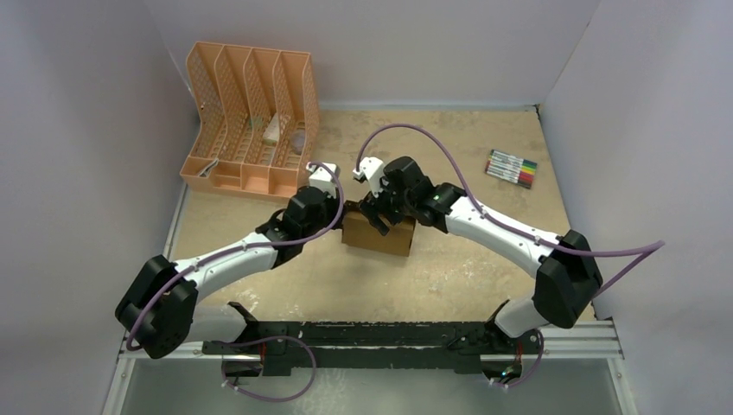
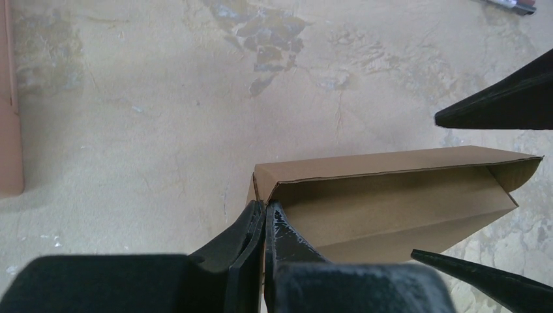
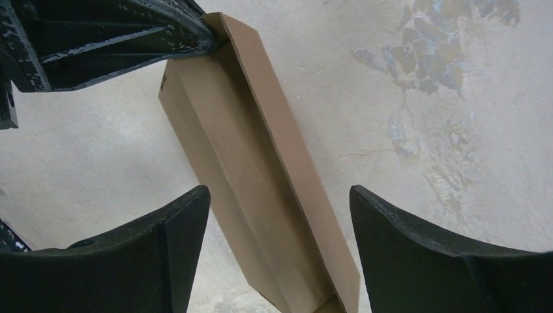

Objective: Fold the paper box

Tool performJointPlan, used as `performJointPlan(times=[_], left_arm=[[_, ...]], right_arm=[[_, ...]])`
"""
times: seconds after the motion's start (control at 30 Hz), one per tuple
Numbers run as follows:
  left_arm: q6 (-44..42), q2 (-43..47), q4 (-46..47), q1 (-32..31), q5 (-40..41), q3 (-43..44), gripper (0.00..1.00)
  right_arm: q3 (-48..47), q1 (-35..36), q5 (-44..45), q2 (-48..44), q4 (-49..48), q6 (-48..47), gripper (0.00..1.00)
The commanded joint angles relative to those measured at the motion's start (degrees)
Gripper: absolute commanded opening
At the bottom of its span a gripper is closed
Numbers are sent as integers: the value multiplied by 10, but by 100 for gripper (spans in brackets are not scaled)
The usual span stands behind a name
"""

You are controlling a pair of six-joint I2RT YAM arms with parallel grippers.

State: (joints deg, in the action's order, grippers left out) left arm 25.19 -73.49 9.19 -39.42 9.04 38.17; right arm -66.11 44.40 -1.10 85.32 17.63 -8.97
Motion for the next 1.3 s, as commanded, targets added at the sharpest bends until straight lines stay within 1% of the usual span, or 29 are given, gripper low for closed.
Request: performJointPlan(times=[0.0, 0.17, 0.23, 0.37, 0.6, 0.77, 0.87, 0.97, 1.07, 1.17, 1.27], left_arm=[[-7, 7, 103, -3, -19, -26, 0], [21, 19, 133, -4, -9, -67, 0], [27, 29, 137, -4, -8, -79, 4], [34, 47, 133, -5, -5, -99, 7], [56, 86, 122, -5, -7, -127, 18], [81, 115, 110, -4, -11, -139, 29], [104, 139, 90, -5, -11, -147, 33], [129, 178, 53, -5, 1, -154, 36], [154, 228, 1, -5, 23, -154, 39], [185, 260, -56, -4, 55, -144, 46], [223, 271, -88, -4, 80, -128, 57]], right_arm=[[-27, 11, -12, 9, 17, 2, 80], [-15, 38, 6, 10, 14, 17, 76], [-7, 51, 21, 9, 9, 21, 75], [11, 81, 71, 7, -5, 20, 71], [40, 119, 143, 1, -28, 16, 63], [61, 147, 201, -4, -48, 8, 56], [66, 158, 216, -2, -50, 7, 54], [65, 166, 217, -1, -46, 12, 54], [57, 167, 203, -10, -37, 29, 58], [44, 167, 198, -25, -21, 55, 64], [35, 166, 189, -41, -5, 64, 68]])
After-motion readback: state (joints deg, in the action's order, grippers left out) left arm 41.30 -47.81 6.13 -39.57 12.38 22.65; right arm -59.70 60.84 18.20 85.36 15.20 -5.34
